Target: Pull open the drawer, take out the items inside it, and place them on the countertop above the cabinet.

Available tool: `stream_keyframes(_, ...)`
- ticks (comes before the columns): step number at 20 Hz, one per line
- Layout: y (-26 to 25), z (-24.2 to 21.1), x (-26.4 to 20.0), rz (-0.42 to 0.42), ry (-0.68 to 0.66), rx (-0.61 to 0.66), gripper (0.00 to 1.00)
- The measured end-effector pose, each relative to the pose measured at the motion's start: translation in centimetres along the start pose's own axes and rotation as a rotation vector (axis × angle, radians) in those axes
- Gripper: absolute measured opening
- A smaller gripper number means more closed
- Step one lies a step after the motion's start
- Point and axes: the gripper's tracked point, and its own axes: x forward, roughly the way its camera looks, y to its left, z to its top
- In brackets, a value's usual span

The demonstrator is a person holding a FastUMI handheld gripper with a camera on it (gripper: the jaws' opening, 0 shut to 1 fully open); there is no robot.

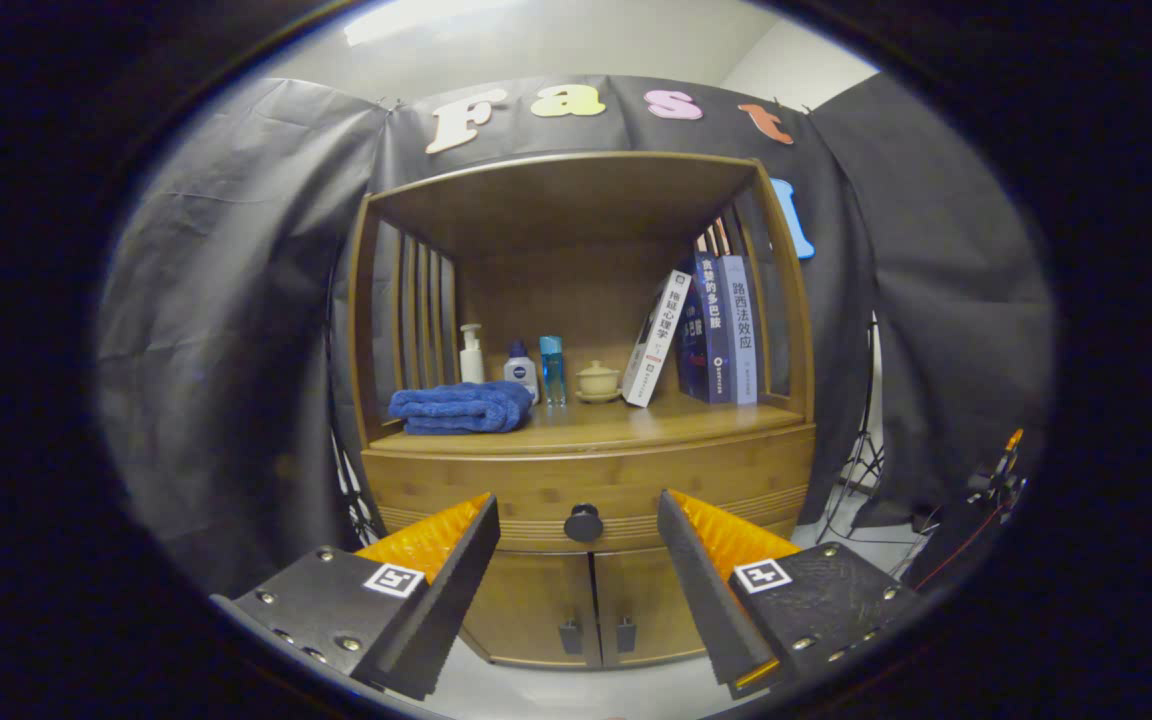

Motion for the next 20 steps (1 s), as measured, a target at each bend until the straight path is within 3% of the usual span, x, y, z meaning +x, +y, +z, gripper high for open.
stream_keyframes(3,-0.7,-3.4,4.1,-0.03,0.022,-0.002,0.97)
stream_keyframes(6,1.3,-5.7,7.0,0.017,0.049,-0.033,0.99)
stream_keyframes(10,2.3,-7.9,9.6,0.042,0.086,-0.103,0.99)
stream_keyframes(12,1.4,-8.8,10.2,0.014,0.101,-0.118,0.98)
stream_keyframes(20,0.7,-9.3,12.2,0.0,0.09,-0.009,0.97)
